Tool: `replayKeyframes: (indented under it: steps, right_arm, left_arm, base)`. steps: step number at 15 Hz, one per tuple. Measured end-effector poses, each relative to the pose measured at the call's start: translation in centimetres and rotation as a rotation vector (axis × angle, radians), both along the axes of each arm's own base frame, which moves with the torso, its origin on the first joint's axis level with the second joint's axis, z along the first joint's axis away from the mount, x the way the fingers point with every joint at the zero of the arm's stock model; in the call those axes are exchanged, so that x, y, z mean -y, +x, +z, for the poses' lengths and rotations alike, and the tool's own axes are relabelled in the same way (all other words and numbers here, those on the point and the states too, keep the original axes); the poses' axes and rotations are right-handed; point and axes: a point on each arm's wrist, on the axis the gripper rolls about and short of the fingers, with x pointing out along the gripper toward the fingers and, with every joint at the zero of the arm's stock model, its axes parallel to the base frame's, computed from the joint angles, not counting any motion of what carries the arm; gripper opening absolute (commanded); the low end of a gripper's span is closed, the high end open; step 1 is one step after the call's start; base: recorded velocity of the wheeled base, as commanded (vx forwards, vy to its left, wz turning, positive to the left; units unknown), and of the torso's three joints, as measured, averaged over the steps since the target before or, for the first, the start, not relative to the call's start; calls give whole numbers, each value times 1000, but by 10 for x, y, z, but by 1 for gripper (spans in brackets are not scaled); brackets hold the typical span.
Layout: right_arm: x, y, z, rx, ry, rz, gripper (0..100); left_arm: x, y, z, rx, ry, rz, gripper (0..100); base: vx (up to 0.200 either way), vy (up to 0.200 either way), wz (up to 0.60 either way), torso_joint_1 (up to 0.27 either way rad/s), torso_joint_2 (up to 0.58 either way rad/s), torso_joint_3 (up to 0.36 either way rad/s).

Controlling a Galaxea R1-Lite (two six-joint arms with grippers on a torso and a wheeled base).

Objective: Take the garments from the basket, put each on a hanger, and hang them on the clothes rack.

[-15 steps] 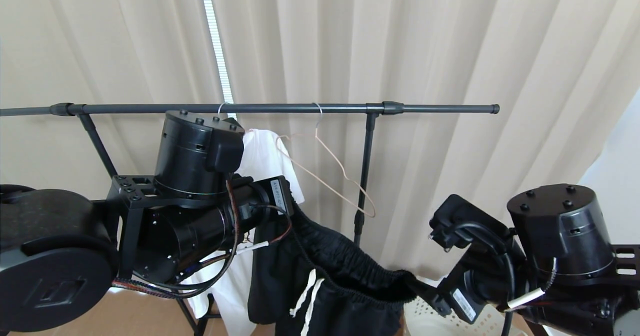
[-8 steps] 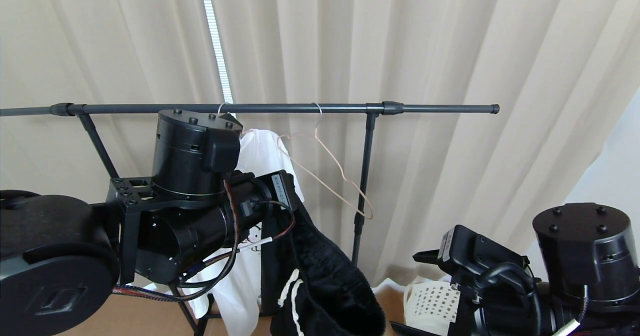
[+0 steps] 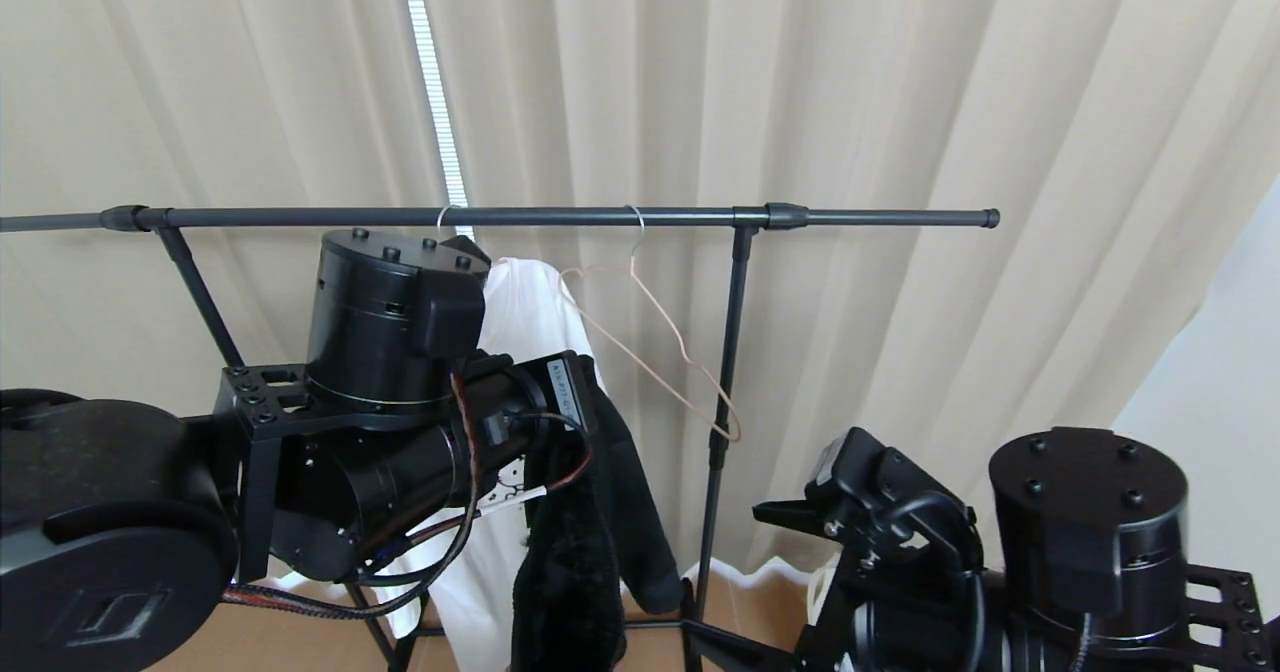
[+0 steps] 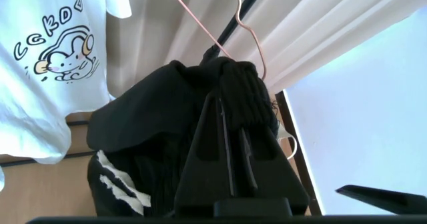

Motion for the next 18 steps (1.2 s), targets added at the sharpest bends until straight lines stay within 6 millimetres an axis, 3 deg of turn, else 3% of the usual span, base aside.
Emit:
replayKeyframes:
  steps: [5,13,18]
  right_arm:
    - [-26,7,-28,-55,19,-66,100]
    - [-27,31,-52,-89,-30,-141,100]
    - [-29,31,-59,-101,-42,-136,100]
  left_arm:
    - [2,-3,0,1,-1,-12,0]
    - [5,-7,2,5,-3,-24,0]
    - [5,-7,2,5,-3,-26,0]
  base:
    - [0,0,0,0,0,0]
    - [0,0,0,0,0,0]
    - [0,0,0,0,0,0]
